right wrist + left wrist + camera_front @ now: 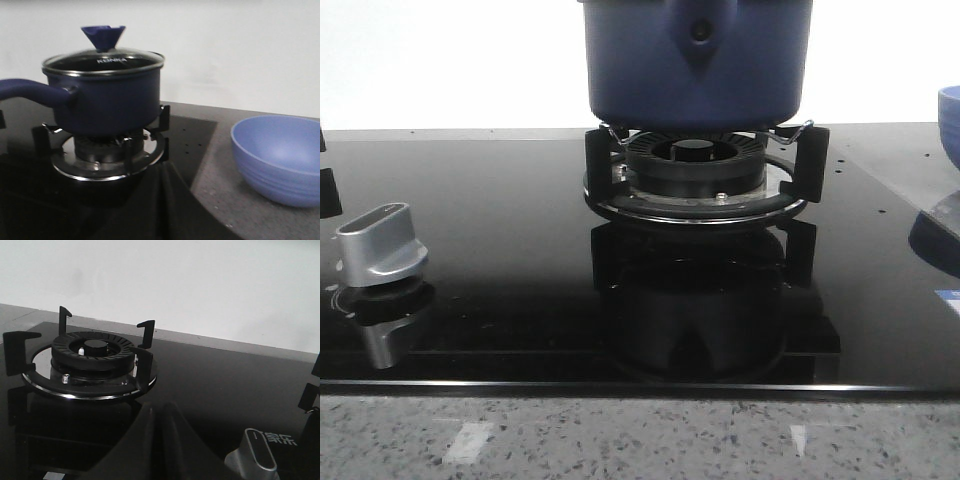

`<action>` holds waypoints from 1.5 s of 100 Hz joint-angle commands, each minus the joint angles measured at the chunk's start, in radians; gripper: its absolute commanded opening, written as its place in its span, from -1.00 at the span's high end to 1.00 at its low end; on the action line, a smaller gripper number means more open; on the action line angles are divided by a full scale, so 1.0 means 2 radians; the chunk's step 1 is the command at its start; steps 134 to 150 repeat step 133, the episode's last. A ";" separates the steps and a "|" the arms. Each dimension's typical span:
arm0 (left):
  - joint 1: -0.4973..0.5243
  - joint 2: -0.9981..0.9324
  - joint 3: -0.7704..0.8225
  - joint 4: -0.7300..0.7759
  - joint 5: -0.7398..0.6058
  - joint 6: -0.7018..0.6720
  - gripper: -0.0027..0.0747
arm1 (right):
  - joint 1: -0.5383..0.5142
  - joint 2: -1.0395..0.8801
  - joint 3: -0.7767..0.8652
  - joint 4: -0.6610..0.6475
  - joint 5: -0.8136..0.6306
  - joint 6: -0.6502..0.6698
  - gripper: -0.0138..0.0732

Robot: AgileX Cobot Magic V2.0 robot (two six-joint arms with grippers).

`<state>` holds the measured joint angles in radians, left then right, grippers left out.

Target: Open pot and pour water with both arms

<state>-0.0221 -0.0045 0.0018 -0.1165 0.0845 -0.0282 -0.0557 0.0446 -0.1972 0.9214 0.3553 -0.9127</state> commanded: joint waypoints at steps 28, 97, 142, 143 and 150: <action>0.001 -0.013 0.016 -0.005 -0.036 -0.004 0.98 | 0.001 0.005 0.093 -0.446 -0.230 0.452 0.84; 0.001 -0.013 0.016 -0.005 -0.036 -0.004 0.98 | 0.001 -0.037 0.117 -0.489 -0.117 0.506 0.84; 0.001 -0.013 0.016 -0.005 -0.036 -0.004 0.98 | 0.001 -0.037 0.117 -0.489 -0.117 0.506 0.84; 0.001 -0.013 0.016 -0.005 -0.036 -0.004 0.98 | 0.001 -0.037 0.117 -0.489 -0.117 0.506 0.84; 0.001 -0.013 0.016 -0.005 -0.036 -0.004 0.98 | 0.001 -0.037 0.117 -0.489 -0.117 0.506 0.84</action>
